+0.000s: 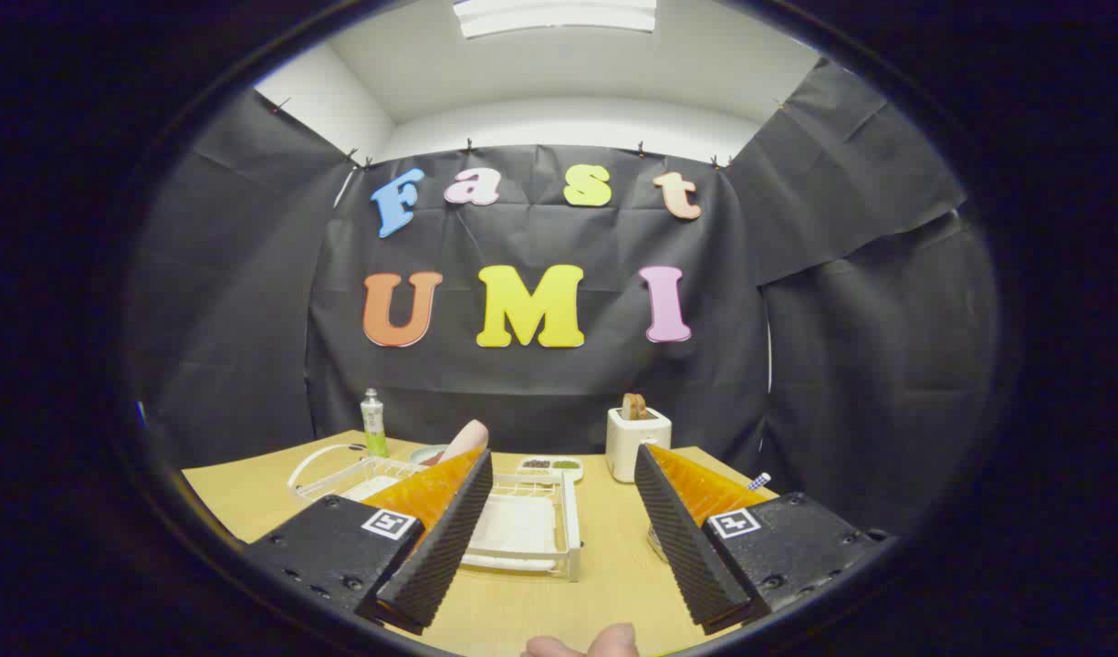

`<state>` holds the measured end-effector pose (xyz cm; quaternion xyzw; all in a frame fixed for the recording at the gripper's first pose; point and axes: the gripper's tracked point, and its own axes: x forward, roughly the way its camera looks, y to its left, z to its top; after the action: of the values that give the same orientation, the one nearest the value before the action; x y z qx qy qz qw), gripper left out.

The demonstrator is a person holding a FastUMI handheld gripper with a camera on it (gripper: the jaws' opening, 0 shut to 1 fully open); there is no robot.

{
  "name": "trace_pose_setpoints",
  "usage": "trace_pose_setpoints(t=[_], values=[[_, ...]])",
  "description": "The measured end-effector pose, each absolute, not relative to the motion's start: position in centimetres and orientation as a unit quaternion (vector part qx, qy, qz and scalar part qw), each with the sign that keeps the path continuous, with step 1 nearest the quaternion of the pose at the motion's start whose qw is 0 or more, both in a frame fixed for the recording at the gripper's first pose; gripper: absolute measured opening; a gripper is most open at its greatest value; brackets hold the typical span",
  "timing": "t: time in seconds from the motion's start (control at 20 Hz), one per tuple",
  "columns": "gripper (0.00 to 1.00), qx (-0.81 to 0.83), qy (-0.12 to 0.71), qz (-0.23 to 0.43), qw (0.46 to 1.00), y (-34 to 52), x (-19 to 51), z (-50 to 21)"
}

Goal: Take the plate from the dish rack, then take the spoon from the basket and place it into the plate.

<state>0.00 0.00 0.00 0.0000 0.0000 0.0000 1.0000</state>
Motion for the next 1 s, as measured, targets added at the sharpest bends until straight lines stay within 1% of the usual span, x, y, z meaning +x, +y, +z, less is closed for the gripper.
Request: trace_pose_setpoints(t=[0.1,0.25,0.4,1.0], values=[[1.00,0.001,0.001,0.008,1.000,0.7,0.0,0.1],[1.00,0.004,-0.002,0.002,1.000,0.5,0.2,0.2],[1.00,0.017,0.001,0.015,1.000,1.2,0.4,0.1],[1.00,0.005,0.005,0.016,1.000,1.3,0.5,-0.1]])
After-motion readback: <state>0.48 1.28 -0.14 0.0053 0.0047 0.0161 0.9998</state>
